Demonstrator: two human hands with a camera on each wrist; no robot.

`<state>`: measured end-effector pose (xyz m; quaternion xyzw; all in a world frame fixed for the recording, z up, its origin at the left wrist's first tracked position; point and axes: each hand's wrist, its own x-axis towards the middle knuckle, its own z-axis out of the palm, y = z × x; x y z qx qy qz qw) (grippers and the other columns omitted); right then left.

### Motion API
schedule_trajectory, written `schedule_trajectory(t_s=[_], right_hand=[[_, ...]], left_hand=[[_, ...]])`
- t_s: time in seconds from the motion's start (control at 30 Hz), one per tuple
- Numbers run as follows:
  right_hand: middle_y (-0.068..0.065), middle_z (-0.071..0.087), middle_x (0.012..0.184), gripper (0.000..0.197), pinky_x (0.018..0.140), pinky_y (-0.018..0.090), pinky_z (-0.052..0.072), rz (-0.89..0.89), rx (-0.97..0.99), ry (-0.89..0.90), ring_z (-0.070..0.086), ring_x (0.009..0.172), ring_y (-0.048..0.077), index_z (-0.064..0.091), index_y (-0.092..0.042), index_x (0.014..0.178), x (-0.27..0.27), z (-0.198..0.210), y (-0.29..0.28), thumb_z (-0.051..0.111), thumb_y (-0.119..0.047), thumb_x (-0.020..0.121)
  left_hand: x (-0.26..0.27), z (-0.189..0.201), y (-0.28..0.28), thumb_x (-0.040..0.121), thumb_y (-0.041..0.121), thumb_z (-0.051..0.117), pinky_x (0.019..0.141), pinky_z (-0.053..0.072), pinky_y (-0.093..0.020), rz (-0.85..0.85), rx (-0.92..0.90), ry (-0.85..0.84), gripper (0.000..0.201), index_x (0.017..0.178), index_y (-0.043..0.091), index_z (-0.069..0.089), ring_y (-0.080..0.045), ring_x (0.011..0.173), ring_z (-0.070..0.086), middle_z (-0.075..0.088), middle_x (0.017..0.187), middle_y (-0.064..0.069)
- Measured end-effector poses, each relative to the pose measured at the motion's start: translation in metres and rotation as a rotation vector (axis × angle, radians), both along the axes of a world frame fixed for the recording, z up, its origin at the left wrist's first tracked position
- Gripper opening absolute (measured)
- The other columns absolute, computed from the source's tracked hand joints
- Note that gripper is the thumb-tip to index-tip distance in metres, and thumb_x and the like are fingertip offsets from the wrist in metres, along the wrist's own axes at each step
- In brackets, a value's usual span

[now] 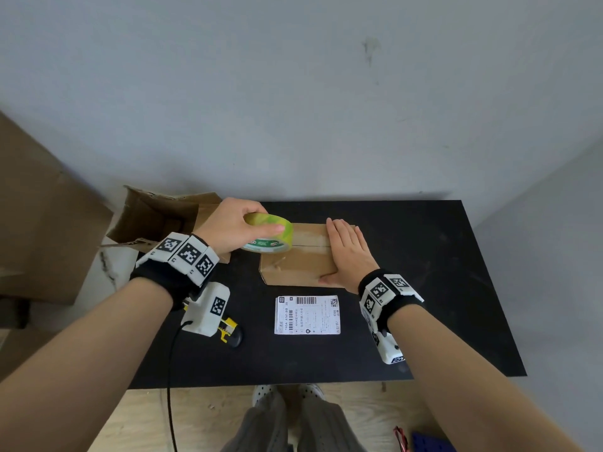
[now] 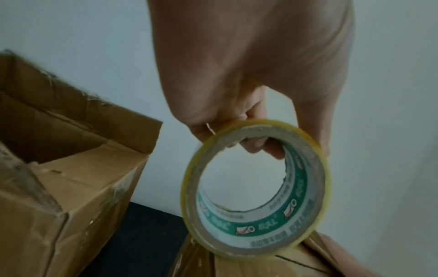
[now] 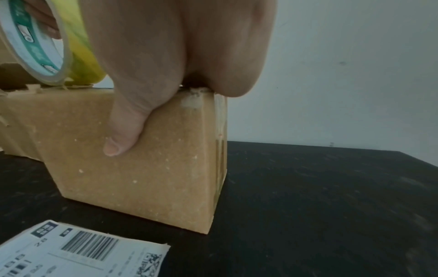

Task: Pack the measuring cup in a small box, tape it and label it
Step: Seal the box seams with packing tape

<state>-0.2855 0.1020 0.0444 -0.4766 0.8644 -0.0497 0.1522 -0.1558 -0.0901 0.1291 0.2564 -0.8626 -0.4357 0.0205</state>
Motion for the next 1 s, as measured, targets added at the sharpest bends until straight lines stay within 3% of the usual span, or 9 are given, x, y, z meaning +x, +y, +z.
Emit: schedule_trajectory(t_s=[0.17,0.37,0.6,0.77,1.0], right_hand=[[0.008,0.009,0.156,0.120,0.117,0.037,-0.006,0.016,0.009,-0.015,0.003,0.146,0.023,-0.003,-0.007,0.149,-0.004,0.000,0.008,0.077,-0.046,0.069],[0.007,0.009,0.156,0.120,0.117,0.036,-0.007,0.004,0.011,-0.020,0.004,0.146,0.022,-0.003,-0.008,0.149,-0.009,-0.002,0.016,0.077,-0.047,0.069],[0.007,0.009,0.156,0.119,0.117,0.036,-0.007,-0.012,0.023,-0.014,0.004,0.146,0.022,-0.004,-0.007,0.149,-0.013,0.002,0.027,0.076,-0.047,0.070],[0.008,0.008,0.156,0.117,0.117,0.037,-0.006,-0.023,0.041,-0.005,0.003,0.146,0.023,-0.004,-0.007,0.149,-0.017,0.004,0.033,0.074,-0.047,0.072],[0.007,0.008,0.156,0.117,0.116,0.036,-0.007,-0.033,0.038,-0.003,0.002,0.146,0.022,-0.005,-0.007,0.149,-0.019,0.003,0.036,0.074,-0.047,0.072]], left_hand=[[0.001,-0.005,-0.007,0.073,0.034,0.078,0.064,0.047,-0.029,0.005,-0.122,-0.033,0.027,0.078,0.009,0.072,-0.021,0.071,0.063,0.069,0.074,-0.009],[-0.003,-0.012,-0.005,0.072,0.037,0.078,0.064,0.046,-0.028,-0.022,-0.166,-0.108,0.026,0.078,0.012,0.073,-0.017,0.073,0.063,0.069,0.074,-0.006],[-0.012,-0.016,0.003,0.076,0.051,0.068,0.067,0.049,-0.030,-0.123,-0.350,-0.258,0.035,0.081,0.017,0.072,-0.015,0.075,0.060,0.068,0.076,-0.001],[-0.018,-0.015,0.005,0.080,0.054,0.062,0.063,0.048,-0.030,-0.198,-0.485,-0.327,0.040,0.078,0.015,0.071,-0.020,0.074,0.062,0.067,0.073,-0.005],[-0.023,-0.028,0.009,0.087,0.051,0.051,0.068,0.046,-0.030,-0.222,-0.554,-0.376,0.041,0.074,0.017,0.069,-0.023,0.074,0.062,0.065,0.069,-0.003]])
